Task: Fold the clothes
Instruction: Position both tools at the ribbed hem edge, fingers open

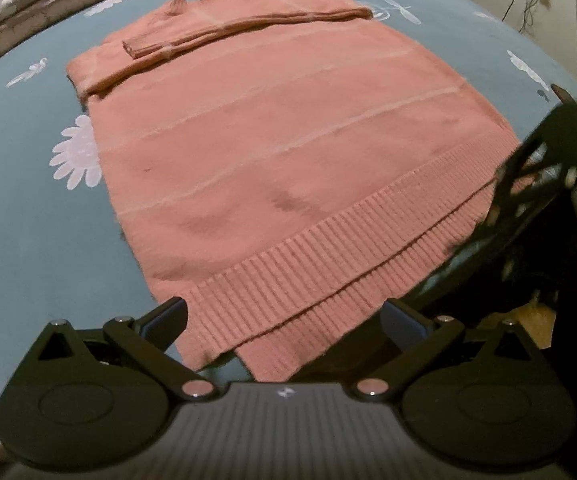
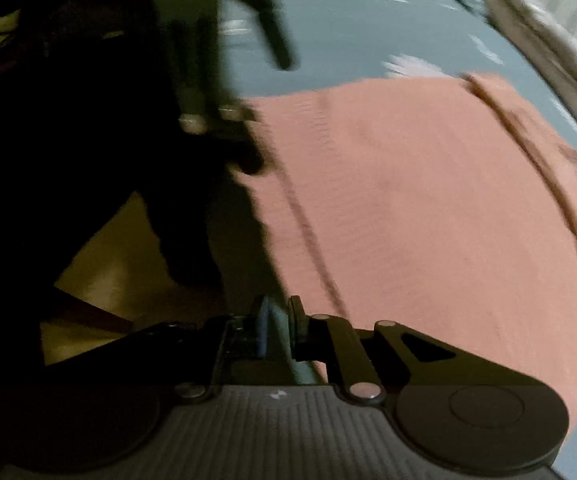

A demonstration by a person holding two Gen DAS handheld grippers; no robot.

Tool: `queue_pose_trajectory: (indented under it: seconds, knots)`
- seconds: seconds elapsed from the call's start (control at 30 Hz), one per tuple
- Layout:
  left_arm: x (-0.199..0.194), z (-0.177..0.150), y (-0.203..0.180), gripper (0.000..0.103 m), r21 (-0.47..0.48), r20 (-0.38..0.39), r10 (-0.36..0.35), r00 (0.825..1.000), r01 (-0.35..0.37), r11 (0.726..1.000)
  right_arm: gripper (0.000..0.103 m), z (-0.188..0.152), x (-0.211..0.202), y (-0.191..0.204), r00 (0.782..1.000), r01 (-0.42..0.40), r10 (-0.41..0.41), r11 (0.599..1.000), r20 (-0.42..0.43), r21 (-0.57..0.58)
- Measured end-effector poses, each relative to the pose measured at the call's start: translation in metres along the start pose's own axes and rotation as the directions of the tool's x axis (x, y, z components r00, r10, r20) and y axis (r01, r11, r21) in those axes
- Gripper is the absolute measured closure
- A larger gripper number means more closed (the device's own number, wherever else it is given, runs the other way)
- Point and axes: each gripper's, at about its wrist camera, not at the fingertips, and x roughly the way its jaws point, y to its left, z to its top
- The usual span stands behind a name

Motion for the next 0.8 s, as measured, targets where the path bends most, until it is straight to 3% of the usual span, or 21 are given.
queue_pose_trajectory:
  seconds: [0.1,0.23,0.4,0.5,0.53,0.57,0.8]
  knots:
    - [0.010,0.005,-0.011,0.001,0.026,-0.012,-0.020,1.000,0.021,0.999,0.090,-0.018,-0.012,-0.012,0.998,0.042,-0.040,0.998,-0.038,0.037]
    - [0.020,0.011,-0.028,0.001,0.078,-0.030,-0.045,0.999,0.047,0.996,0.089,-0.039,-0.013,-0.010,0.992,0.088,-0.087,0.996,-0.093,-0.002]
    - [0.028,0.014,-0.039,0.001,0.103,-0.053,-0.060,0.997,0.065,0.993,0.079,-0.037,-0.003,-0.009,0.993,0.076,-0.078,0.997,-0.093,-0.026]
    - [0.030,0.014,-0.039,0.001,0.099,-0.064,-0.059,0.996,0.065,0.993,0.079,-0.043,-0.007,-0.006,0.993,0.063,-0.071,0.995,-0.098,-0.083]
    - [0.030,0.014,-0.038,0.001,0.096,-0.067,-0.059,0.996,0.065,0.993,0.082,-0.042,-0.007,-0.008,0.994,0.045,-0.052,0.996,-0.099,-0.076]
    - [0.031,0.014,-0.037,0.001,0.092,-0.070,-0.058,0.996,0.064,0.994,0.099,-0.042,-0.007,-0.010,0.994,0.029,-0.034,0.998,-0.103,-0.054]
    - [0.032,0.013,-0.035,0.001,0.101,-0.077,-0.046,0.996,0.053,0.993,0.101,-0.054,-0.011,-0.007,0.994,0.001,-0.002,1.000,-0.106,-0.009]
